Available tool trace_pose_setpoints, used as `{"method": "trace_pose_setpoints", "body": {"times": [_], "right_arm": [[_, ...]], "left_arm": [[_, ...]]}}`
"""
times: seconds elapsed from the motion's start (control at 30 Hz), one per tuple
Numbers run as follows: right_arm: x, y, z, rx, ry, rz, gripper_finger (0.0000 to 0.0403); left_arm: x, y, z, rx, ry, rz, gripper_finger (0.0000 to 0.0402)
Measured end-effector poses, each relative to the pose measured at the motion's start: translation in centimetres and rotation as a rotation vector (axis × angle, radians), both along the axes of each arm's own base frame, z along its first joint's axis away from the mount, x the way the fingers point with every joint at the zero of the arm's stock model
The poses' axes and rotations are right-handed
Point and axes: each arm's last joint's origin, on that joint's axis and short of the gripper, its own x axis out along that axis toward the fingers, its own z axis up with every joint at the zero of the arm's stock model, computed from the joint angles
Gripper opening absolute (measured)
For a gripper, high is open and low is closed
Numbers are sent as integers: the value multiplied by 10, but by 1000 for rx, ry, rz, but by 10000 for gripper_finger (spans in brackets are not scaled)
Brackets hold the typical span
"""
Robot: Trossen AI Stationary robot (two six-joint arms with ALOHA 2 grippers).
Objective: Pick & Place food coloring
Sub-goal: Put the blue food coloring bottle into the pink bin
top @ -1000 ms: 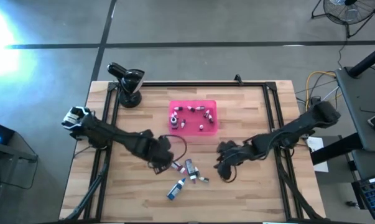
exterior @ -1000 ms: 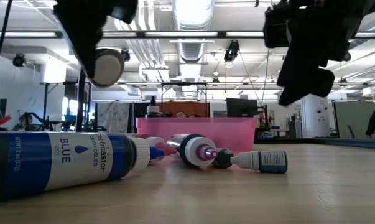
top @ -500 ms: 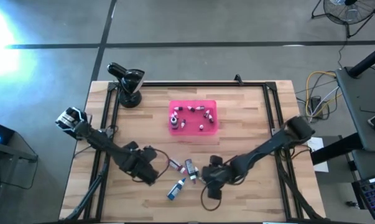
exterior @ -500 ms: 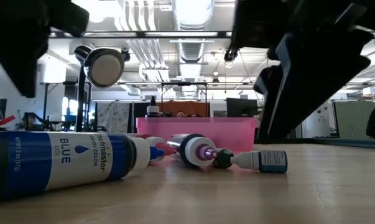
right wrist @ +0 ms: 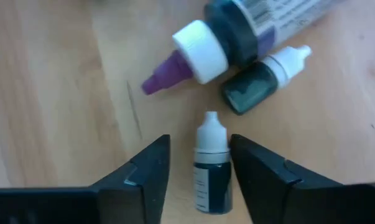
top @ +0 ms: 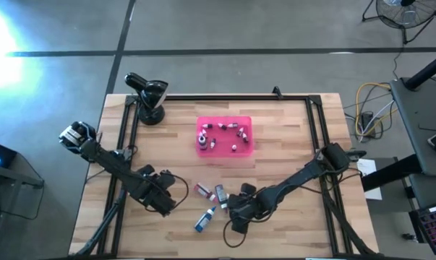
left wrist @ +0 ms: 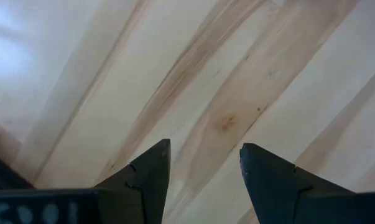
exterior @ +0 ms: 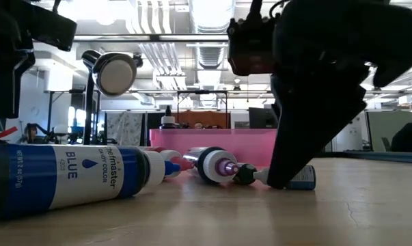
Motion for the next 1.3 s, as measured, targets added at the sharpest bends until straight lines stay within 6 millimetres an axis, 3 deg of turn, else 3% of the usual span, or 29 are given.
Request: {"method": "trace_pose_setpoints", "body": {"times": [0.27,0.4,0.6,0.77,0.83,0.97,1.07,1.17,1.3], "right_arm": [[-2,-4,1,16,48,-46,71],[-6,-13,13,31,77,-79,56],[-20,-53,78,-109,-34,-198,79],[-31,-108,139,-215,-218,-313,76],[-34,-134,155,-252,-263,-356,76],[-35,-185,164,-208,-247,-394,99],[-35,-208,164,-138,-236,-389,137],[-35,-211,165,-98,-227,-341,179],[-38,-195,169,-157,-221,-182,225]], "left_arm": [[-11,3,4,-12,-108,52,170],[-12,2,3,-48,-165,77,170],[-7,-1,3,-57,-249,96,170],[-3,-3,4,-48,-319,108,170],[-2,-3,4,-48,-336,130,170],[0,-3,5,-58,-375,179,170],[1,-3,5,-59,-406,217,170],[2,-3,6,-66,-430,260,170],[2,-3,6,-66,-458,316,170]]}}
